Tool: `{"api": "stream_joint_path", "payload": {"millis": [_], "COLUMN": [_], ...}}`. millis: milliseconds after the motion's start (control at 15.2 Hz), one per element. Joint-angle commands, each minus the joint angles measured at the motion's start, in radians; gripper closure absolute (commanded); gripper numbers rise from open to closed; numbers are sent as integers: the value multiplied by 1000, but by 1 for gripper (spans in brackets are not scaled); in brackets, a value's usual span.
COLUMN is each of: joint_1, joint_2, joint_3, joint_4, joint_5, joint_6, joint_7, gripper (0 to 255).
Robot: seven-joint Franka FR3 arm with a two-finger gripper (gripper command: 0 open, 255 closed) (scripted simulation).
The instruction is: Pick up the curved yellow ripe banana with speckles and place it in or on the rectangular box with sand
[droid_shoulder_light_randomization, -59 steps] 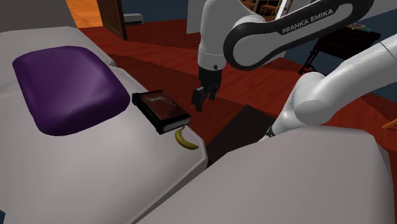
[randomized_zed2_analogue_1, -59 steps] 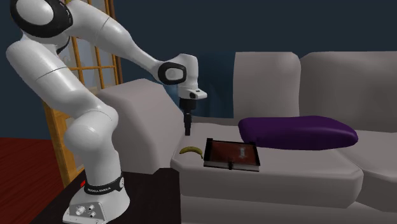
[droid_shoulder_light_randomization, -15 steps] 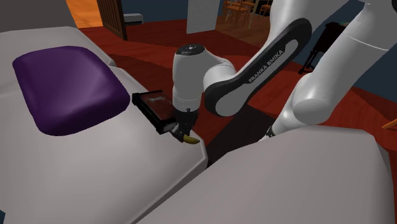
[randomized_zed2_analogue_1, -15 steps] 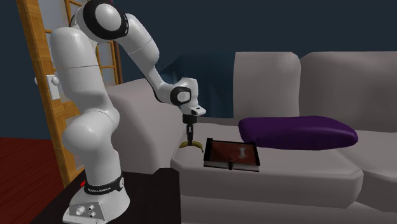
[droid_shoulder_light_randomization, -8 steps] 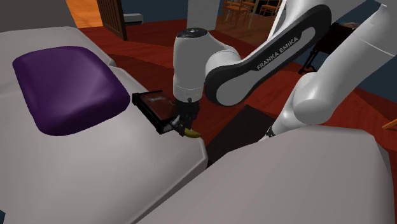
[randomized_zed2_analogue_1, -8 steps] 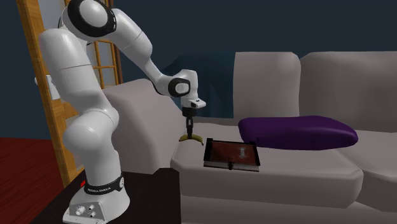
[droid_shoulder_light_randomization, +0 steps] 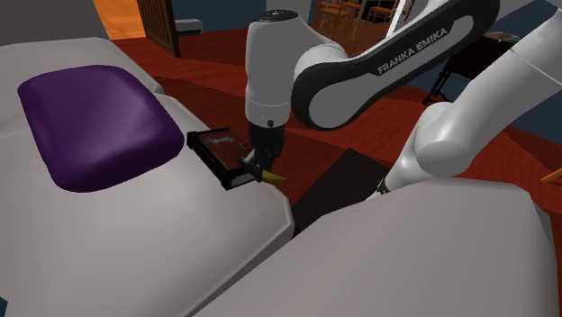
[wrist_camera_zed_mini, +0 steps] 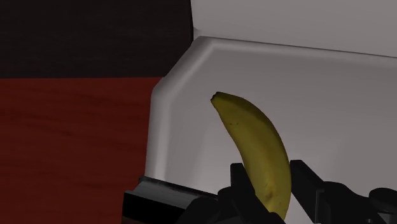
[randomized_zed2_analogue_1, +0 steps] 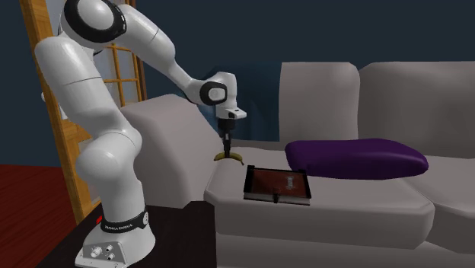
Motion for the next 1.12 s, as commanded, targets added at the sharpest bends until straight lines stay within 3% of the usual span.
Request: {"api": "stream_joint_path", "payload": {"millis": [0, 528, 924, 1056], "joint_1": [-17, -135, -176, -173], "joint_2": [17, 243, 431, 446], "joint_3": [-11, -63, -108, -111], "joint_4": [28, 245, 464, 452], "joint_5": [-18, -188, -304, -314], "joint_6": [-14, -34, -91, -66], "joint_7": [-12, -54, -76, -69], "gripper": [255, 255, 255, 255]}}
